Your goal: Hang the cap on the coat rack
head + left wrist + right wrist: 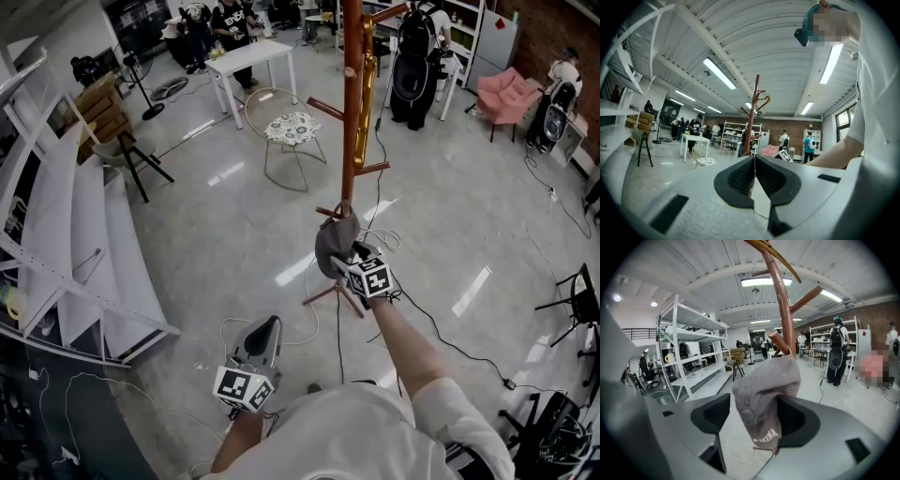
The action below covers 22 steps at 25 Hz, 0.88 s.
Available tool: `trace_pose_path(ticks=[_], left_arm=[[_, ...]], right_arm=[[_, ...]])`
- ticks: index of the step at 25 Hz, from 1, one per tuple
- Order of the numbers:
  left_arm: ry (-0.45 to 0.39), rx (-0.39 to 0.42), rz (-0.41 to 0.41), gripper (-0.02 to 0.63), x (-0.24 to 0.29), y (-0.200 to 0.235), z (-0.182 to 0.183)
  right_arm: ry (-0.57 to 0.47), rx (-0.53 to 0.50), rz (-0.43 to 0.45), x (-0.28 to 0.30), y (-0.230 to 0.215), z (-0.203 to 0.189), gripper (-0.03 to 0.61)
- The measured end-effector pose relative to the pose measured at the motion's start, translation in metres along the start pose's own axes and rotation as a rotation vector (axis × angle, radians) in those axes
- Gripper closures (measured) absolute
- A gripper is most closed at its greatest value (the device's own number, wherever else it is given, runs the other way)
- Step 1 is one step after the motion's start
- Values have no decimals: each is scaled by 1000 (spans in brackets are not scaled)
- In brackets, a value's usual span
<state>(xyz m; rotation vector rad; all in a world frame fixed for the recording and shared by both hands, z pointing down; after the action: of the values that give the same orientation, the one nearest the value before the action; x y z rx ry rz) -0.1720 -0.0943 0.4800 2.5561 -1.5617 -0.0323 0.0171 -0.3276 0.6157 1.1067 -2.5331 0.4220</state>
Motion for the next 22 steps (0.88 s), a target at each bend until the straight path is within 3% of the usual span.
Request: trace_pose_path(ticks=[5,22], left_arm=[[-3,2,2,603,2,2,-1],[4,13,-3,603,4,0,-1]], right_arm=[[-49,-22,-48,-5,-3,5,290],[-61,-19,-58,-10,-5,5,290]])
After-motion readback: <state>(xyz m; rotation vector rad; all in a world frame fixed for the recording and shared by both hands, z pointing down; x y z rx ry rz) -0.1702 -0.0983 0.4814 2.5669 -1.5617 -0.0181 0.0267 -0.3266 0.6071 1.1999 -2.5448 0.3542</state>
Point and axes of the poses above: the fingertips, and each gripper's own axes: x forward along the fingers, y to its left, z out of its top, the point moved 4 cm from there along -x, backward along the fingers, and after that the axes turned 3 degrees about z, right-handed, at the moved point
